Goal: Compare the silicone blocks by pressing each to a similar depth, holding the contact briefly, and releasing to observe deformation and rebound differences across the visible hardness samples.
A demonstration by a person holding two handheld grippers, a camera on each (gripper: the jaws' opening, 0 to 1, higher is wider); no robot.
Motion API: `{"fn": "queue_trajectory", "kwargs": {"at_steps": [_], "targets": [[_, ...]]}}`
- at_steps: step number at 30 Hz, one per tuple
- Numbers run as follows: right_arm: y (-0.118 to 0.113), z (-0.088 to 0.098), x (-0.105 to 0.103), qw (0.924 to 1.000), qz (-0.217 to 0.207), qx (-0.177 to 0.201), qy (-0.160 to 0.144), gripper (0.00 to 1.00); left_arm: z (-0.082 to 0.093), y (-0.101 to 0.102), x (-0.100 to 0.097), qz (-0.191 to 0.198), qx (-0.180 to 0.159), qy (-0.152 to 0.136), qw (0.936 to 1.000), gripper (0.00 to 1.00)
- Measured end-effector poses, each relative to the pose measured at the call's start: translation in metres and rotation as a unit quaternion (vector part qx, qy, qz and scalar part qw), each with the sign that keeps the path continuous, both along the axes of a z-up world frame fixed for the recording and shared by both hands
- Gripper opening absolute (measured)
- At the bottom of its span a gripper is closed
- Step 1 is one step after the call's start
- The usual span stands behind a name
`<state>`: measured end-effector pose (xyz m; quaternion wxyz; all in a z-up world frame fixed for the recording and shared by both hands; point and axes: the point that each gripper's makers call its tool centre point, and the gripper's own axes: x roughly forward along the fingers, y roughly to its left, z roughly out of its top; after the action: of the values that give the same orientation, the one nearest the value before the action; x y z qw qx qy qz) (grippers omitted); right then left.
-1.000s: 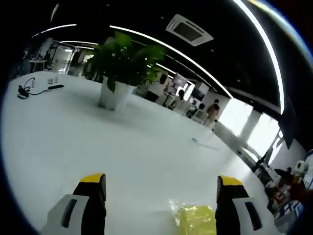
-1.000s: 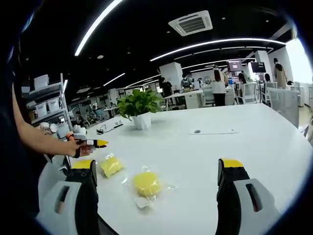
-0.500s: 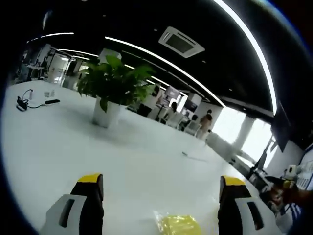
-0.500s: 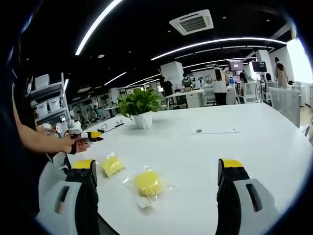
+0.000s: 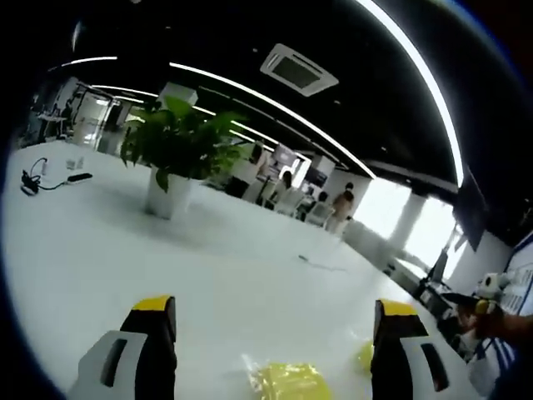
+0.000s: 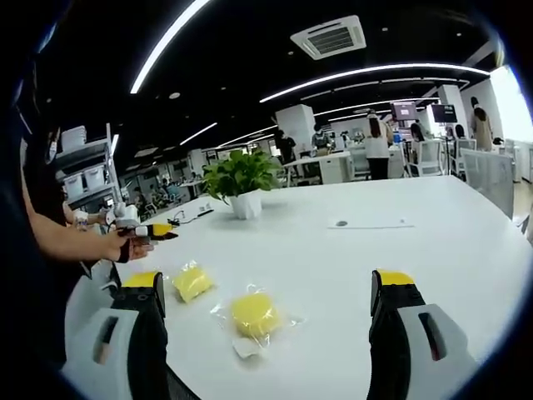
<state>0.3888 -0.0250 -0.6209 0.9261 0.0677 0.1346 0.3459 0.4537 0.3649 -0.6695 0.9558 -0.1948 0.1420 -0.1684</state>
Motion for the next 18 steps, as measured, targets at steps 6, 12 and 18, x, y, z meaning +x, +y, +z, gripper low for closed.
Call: {"fn": "queue_trajectory", "kwargs": {"at_steps": [6, 12, 18], "targets": [[-0.006, -0.004, 0.002, 0.9999, -0.006, -0.012, -0.004, 0.96, 0.004, -0.017, -0.003, -0.033, 0.06, -0.009, 0.9976, 1.0], [-0.009, -0.009, 0.004, 0.9997, -0.007, -0.021, -0.005, 0.96, 0.01, -0.044, -0.008, -0.078, 0.098, -0.012, 0.9921, 1.0], [-0.016, -0.017, 0.003, 0.9997, -0.014, -0.02, 0.002, 0.96, 0.02, -0.072, -0.004, -0.117, 0.091, -0.002, 0.989, 1.0]]}}
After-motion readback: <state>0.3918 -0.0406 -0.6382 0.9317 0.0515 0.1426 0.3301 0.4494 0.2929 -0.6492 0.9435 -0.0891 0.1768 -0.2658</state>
